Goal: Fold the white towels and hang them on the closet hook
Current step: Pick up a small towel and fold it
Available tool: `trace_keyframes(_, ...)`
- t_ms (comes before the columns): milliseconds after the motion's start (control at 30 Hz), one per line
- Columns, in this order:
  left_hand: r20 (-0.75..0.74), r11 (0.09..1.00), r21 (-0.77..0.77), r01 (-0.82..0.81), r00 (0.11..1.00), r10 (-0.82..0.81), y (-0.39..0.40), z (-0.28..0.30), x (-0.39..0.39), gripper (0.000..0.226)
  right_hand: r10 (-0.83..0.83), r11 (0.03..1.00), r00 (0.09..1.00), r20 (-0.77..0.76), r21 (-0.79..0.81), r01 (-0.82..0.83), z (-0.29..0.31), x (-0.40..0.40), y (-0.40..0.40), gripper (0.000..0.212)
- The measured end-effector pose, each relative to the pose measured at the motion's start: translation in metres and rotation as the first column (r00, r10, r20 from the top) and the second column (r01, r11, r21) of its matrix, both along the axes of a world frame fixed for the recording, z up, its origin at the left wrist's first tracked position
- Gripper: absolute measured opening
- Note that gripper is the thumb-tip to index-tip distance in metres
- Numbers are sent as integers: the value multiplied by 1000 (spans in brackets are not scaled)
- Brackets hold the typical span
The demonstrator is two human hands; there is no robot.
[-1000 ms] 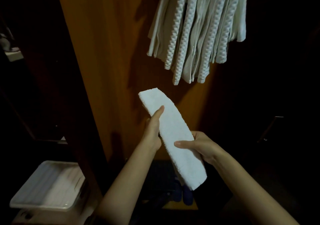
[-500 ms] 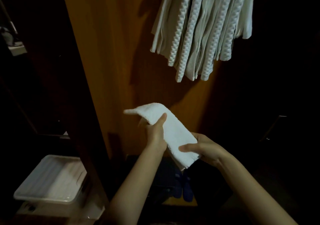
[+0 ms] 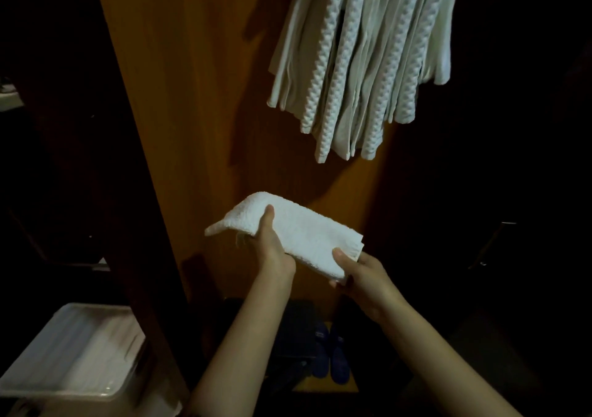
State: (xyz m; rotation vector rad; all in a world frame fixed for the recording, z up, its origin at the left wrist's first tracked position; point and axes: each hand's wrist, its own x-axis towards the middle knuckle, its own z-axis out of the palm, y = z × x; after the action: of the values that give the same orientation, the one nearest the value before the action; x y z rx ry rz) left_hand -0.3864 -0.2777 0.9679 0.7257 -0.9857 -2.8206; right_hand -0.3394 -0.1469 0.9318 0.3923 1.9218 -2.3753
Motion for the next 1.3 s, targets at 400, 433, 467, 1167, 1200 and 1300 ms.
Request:
trace_keyframes(400,-153,983,-155,99,981,-123,14,45,-4,25,-269,939,909,-318,122,321,94,-26,22,12)
trace_keyframes(433,-166,989,-86,122,977,-135,12,50,-4,33,-277,943,899,-340,85,323,105,-27,24,13)
trace_keyframes(467,-162,991,-43,123,978,-129,11,55,-1,41,-289,947,887,-360,29,321,117,-28,25,15)
trace_keyframes(1167,-587,393,-800,-454,726,-358,12,248,-57,73,-440,794,820,-365,-585,166,337,-39,65,20)
trace_keyframes(1200,-587,331,-807,-490,727,-356,12,260,-62,72,-446,793,813,-374,-586,166,345,-40,67,20)
trace_keyframes(1300,-601,237,-798,-554,702,-382,13,294,-74,64,-497,777,783,-375,-594,208,367,-46,75,16)
